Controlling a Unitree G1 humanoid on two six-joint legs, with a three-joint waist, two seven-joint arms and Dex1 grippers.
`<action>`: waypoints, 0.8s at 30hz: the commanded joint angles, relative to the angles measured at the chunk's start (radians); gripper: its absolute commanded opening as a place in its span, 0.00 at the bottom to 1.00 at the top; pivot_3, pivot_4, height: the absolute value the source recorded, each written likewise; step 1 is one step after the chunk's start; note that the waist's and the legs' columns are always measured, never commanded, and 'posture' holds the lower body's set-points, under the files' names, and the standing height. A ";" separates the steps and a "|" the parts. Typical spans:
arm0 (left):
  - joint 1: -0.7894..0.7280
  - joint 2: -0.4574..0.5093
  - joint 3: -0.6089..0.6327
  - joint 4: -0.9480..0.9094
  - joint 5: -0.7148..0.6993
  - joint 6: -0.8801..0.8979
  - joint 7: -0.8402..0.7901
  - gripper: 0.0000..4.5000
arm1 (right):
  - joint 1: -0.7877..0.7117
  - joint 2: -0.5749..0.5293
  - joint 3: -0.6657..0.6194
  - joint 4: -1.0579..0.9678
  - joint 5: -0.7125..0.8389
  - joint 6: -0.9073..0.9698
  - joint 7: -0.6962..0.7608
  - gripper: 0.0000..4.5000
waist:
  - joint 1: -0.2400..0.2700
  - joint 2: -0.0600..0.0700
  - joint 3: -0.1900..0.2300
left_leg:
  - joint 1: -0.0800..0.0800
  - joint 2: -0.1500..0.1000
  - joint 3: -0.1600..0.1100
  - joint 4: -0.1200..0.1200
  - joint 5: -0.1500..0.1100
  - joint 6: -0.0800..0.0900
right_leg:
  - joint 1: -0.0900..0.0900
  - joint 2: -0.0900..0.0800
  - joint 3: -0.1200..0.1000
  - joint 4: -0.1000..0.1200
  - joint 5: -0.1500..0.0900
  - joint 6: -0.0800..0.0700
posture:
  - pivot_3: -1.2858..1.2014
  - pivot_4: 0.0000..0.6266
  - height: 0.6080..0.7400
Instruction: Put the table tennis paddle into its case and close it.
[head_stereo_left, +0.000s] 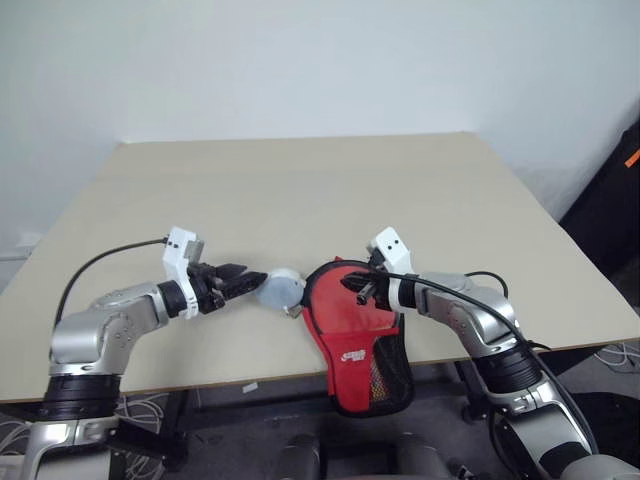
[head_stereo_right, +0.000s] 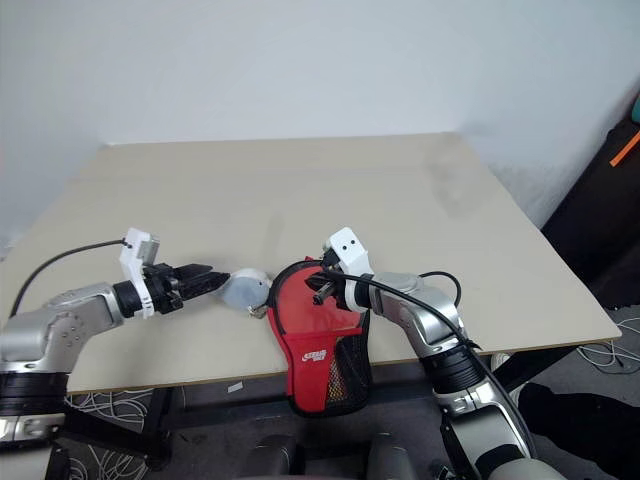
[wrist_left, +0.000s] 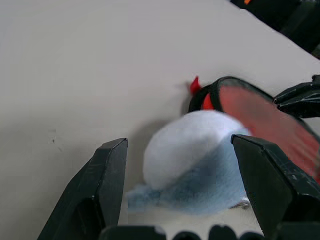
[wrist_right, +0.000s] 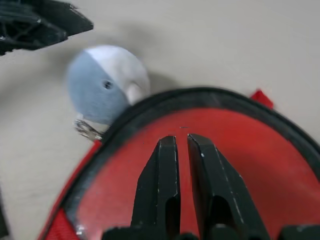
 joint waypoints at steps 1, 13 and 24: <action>-0.070 -0.042 -0.010 0.099 0.048 -0.071 -0.016 0.78 | 0.002 0.027 0.022 0.031 -0.033 -0.046 -0.015 0.09 | 0.001 0.000 0.000 | 0.000 0.000 0.000 0.000 0.000 0.000 | 0.000 0.000 0.000 0.000 0.000 0.000 | 0.52 0.00 0.68; -0.170 -0.149 -0.062 0.343 0.143 -0.137 -0.105 0.78 | 0.028 0.069 0.068 0.117 -0.094 -0.101 -0.009 0.09 | -0.001 -0.001 -0.001 | 0.001 0.000 -0.001 0.000 0.000 0.000 | 0.001 0.000 0.000 0.000 0.000 0.000 | 0.52 0.00 0.68; -0.055 -0.103 -0.114 0.234 0.158 -0.068 -0.201 0.78 | 0.025 0.071 0.057 0.123 -0.107 -0.093 -0.015 0.09 | 0.000 0.002 -0.004 | 0.002 0.000 -0.002 0.000 0.000 0.000 | 0.002 0.000 -0.001 0.000 -0.001 0.002 | 0.52 0.00 0.68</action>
